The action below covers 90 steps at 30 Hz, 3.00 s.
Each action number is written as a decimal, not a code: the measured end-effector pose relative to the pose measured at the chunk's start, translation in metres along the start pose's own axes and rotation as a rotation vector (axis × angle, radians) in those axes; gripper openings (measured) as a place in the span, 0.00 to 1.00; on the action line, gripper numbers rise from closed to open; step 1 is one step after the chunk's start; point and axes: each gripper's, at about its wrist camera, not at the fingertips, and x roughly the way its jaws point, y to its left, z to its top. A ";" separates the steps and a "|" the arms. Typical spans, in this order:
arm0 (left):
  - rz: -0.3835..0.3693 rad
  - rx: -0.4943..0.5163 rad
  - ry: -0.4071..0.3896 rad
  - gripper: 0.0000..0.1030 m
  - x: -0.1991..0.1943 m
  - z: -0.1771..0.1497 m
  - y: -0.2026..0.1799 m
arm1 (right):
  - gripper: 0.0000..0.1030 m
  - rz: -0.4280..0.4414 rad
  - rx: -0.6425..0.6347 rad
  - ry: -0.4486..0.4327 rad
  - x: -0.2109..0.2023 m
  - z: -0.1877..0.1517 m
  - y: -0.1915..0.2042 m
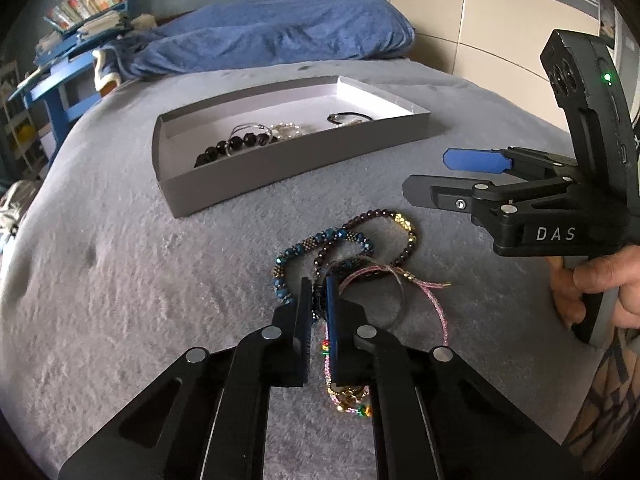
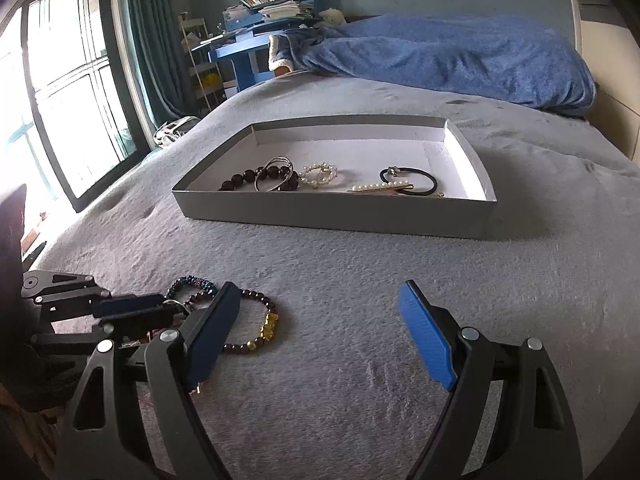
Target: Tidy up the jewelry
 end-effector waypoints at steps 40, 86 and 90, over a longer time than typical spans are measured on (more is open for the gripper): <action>0.038 -0.174 -0.028 0.67 -0.018 -0.004 0.046 | 0.07 -0.067 0.044 0.077 0.016 -0.001 -0.013; 0.060 -0.083 -0.070 0.50 0.010 0.101 0.031 | 0.06 0.110 0.103 -0.186 -0.042 0.065 -0.035; 0.061 -0.078 -0.067 0.50 0.018 0.107 0.034 | 0.06 0.107 0.079 -0.206 -0.045 0.076 -0.036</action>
